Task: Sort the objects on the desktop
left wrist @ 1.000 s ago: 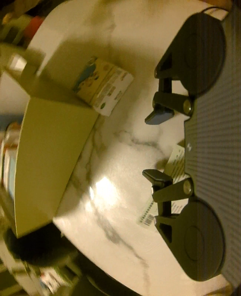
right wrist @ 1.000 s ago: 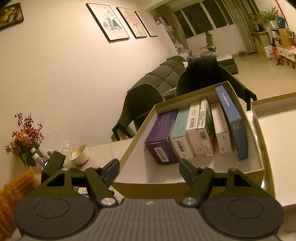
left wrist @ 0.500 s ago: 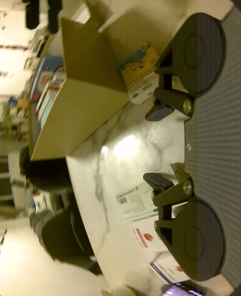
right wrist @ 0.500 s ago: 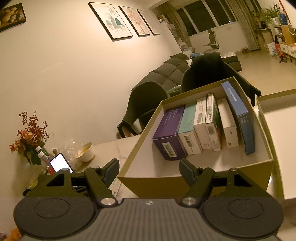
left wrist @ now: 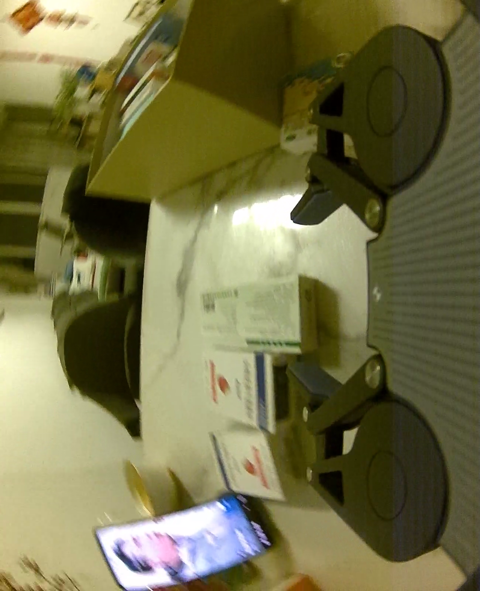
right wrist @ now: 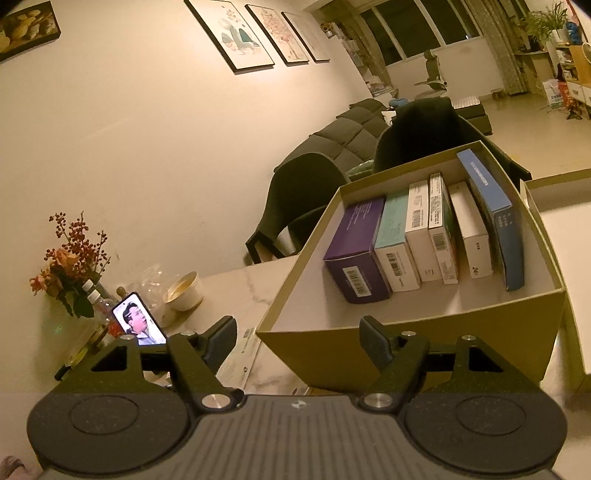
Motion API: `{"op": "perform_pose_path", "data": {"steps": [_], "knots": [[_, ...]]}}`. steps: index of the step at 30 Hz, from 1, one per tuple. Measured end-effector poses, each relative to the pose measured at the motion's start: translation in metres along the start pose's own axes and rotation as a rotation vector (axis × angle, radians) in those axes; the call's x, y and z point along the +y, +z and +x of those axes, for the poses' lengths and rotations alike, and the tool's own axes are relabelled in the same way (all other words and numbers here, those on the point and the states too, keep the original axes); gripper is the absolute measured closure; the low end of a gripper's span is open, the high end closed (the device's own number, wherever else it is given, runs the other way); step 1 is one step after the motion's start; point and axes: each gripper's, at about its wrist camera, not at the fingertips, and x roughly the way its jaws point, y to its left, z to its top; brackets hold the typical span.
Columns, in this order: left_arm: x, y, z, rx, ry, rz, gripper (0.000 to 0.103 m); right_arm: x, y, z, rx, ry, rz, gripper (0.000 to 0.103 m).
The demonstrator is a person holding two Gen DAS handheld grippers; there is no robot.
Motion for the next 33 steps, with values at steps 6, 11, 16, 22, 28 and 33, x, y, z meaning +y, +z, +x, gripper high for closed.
{"op": "perform_pose_path", "data": {"steps": [6,11,16,22,28,33], "knots": [[0.003,-0.009,0.003,-0.012,0.042,-0.085,0.022,0.005,-0.006,-0.001,0.015,0.006,-0.001,0.026],[0.003,-0.009,0.011,-0.022,0.055,-0.107,0.023,0.01,-0.008,-0.001,0.019,0.006,-0.008,0.026],[0.001,-0.006,0.022,-0.03,0.067,-0.12,0.031,0.012,-0.01,0.0,0.03,0.004,-0.011,0.025],[0.003,-0.007,0.028,-0.04,0.063,-0.135,0.053,0.015,-0.013,0.004,0.044,0.005,-0.018,0.025],[0.005,-0.01,0.025,-0.051,0.046,-0.144,0.054,0.017,-0.014,0.007,0.052,0.003,-0.017,0.025],[0.006,-0.012,0.021,-0.052,0.031,-0.149,0.054,0.018,-0.018,0.009,0.061,0.006,-0.019,0.025]]}}
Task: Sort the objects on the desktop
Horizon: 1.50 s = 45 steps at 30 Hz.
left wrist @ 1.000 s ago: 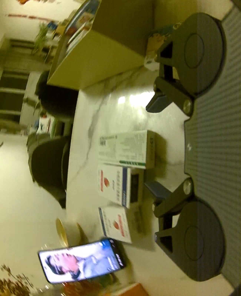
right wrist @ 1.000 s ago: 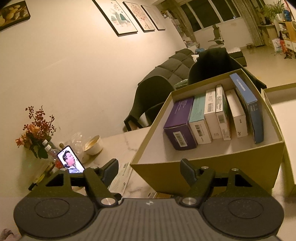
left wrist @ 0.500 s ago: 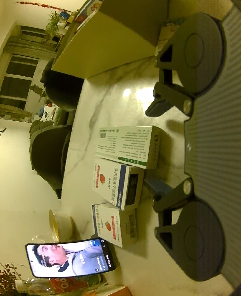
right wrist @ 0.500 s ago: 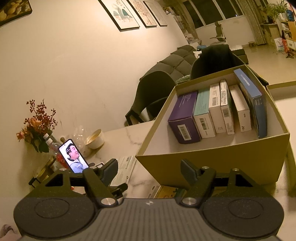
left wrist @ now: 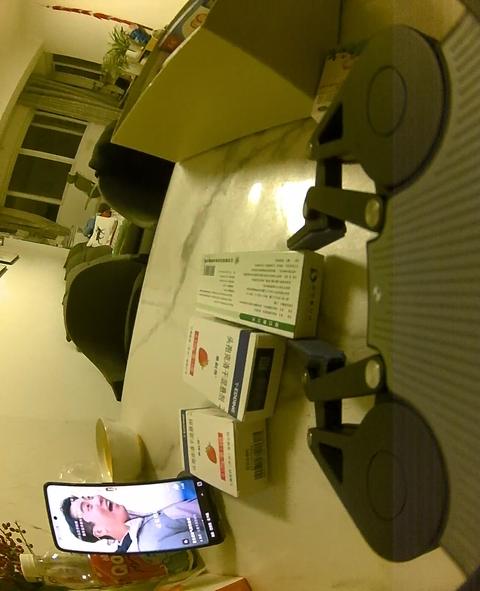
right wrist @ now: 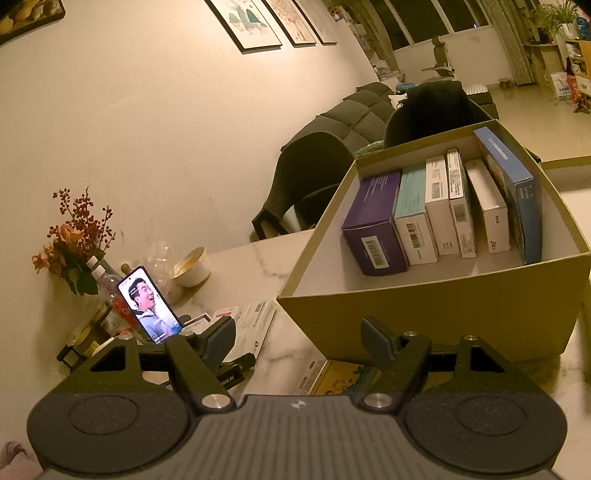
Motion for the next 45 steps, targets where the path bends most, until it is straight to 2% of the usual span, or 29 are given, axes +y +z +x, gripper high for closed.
{"op": "perform_pose_path", "data": {"steps": [15,33,45], "knots": [[-0.001,-0.012,-0.027,-0.016,-0.032,-0.006,0.054,0.009,-0.015,0.007,0.031,0.025,0.003,0.025],[-0.005,-0.029,-0.06,-0.035,-0.091,-0.028,0.054,0.013,-0.049,0.015,0.1,0.08,0.052,0.025],[-0.006,-0.048,-0.083,-0.01,-0.179,-0.062,0.054,0.016,-0.077,0.025,0.174,0.151,0.113,0.025]]}}
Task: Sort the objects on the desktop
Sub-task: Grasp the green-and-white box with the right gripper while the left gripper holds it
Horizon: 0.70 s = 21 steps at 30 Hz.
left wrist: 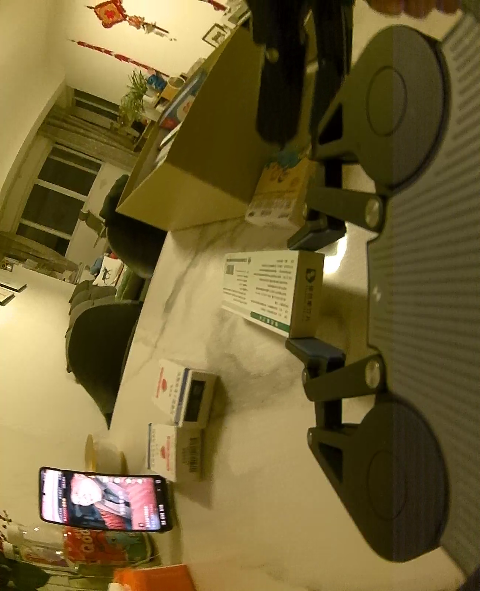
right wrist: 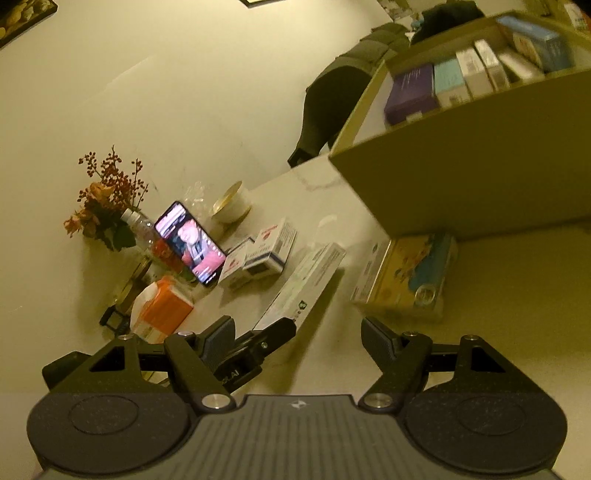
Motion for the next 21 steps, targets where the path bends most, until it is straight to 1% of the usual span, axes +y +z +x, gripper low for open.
{"op": "perform_pose_path", "data": {"steps": [4,10,14,21], "knots": [[0.001,-0.007,-0.006,0.017,-0.034,-0.021,0.054,-0.003,-0.008,0.004,0.026,0.018,0.031,0.025],[0.006,-0.013,-0.013,0.059,-0.114,-0.096,0.054,-0.009,-0.017,0.009,0.05,0.043,0.085,0.025],[0.009,-0.016,-0.016,0.073,-0.151,-0.128,0.054,-0.012,-0.019,0.011,0.059,0.063,0.116,0.025],[0.018,-0.019,-0.015,0.111,-0.22,-0.211,0.055,-0.015,-0.023,0.015,0.07,0.066,0.138,0.025]]}}
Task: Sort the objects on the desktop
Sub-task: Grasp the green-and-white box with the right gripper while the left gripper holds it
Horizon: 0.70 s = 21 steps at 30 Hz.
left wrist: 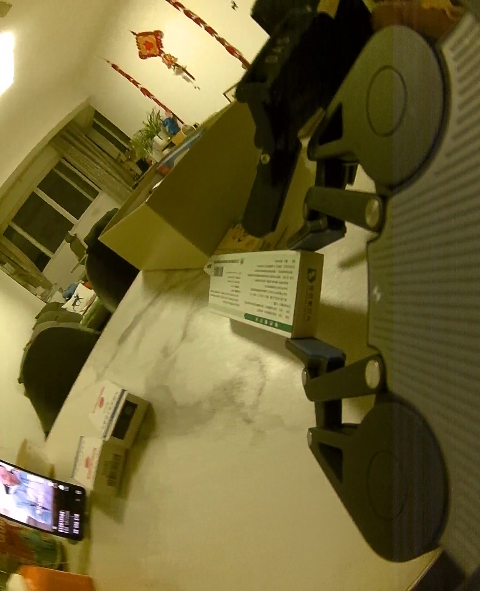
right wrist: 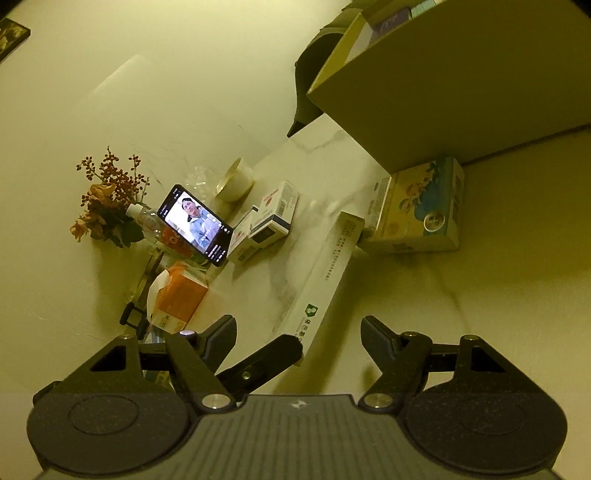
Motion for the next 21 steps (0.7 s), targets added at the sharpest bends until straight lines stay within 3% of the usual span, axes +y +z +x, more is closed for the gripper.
{"op": "perform_pose_path", "data": {"steps": [9,15,21], "knots": [[0.01,0.0,-0.007,0.025,-0.098,-0.095,0.055,-0.011,0.001,0.003,0.019,0.056,0.087,0.027],[0.013,-0.004,-0.008,0.048,-0.135,-0.131,0.055,-0.013,0.0,0.007,0.027,0.045,0.099,0.03],[0.006,-0.008,-0.006,0.084,-0.161,-0.093,0.055,-0.018,0.0,0.01,0.029,0.033,0.119,0.046]]}}
